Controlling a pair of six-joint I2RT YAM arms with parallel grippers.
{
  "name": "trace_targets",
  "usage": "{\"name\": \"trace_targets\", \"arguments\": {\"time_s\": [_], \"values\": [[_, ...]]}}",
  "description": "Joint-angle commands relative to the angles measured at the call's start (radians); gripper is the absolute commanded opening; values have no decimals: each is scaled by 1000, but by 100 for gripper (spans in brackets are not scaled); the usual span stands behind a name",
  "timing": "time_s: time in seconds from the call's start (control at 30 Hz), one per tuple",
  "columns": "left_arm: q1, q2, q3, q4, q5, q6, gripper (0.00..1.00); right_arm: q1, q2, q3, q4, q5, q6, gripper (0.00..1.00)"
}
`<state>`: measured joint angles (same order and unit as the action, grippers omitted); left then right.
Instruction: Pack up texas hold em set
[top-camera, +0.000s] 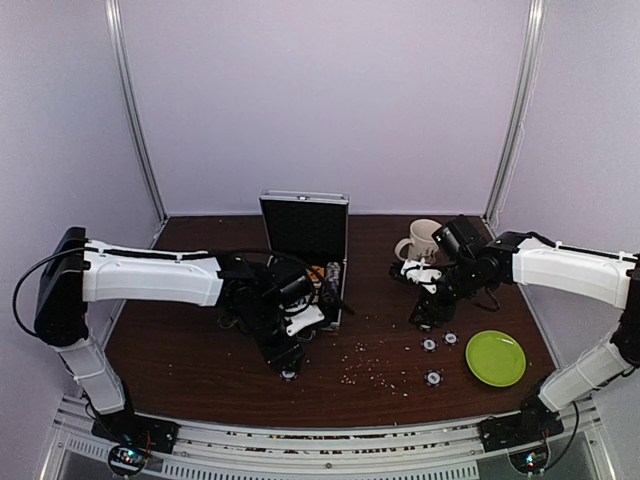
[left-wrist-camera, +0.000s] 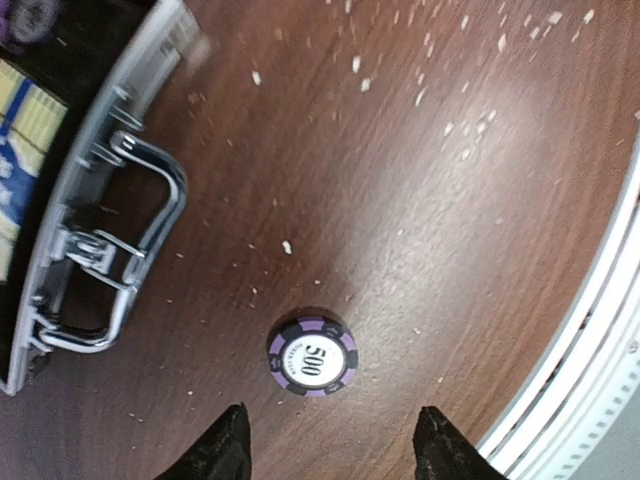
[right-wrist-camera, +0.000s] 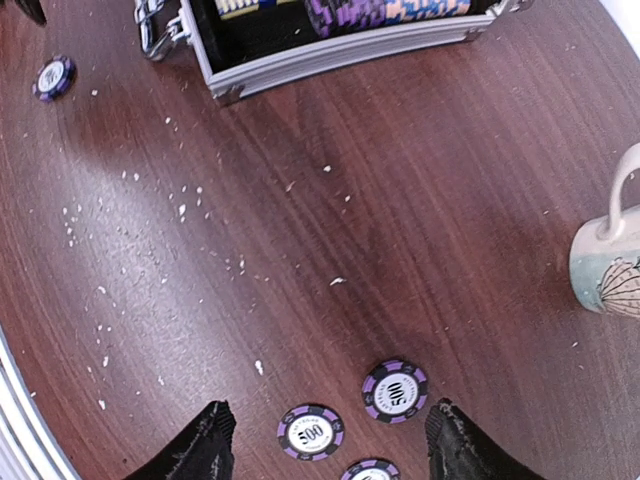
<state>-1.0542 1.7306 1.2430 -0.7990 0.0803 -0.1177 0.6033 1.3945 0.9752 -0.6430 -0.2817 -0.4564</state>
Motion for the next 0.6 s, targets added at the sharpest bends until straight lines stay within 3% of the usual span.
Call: {"name": "trace_targets", "arguments": {"time_s": [0.0,0.37,0.57], "values": [[0,76,66,-98,-45,26,59,-19,-22,-6,59,-50,-1,67],[0,202,115,-95,19,42,58,-23,-1,-7,42,-77,-32,67],[0,240,115,-94,-24,37,57,-23,8,-4,34,-81,-37,67]]}}
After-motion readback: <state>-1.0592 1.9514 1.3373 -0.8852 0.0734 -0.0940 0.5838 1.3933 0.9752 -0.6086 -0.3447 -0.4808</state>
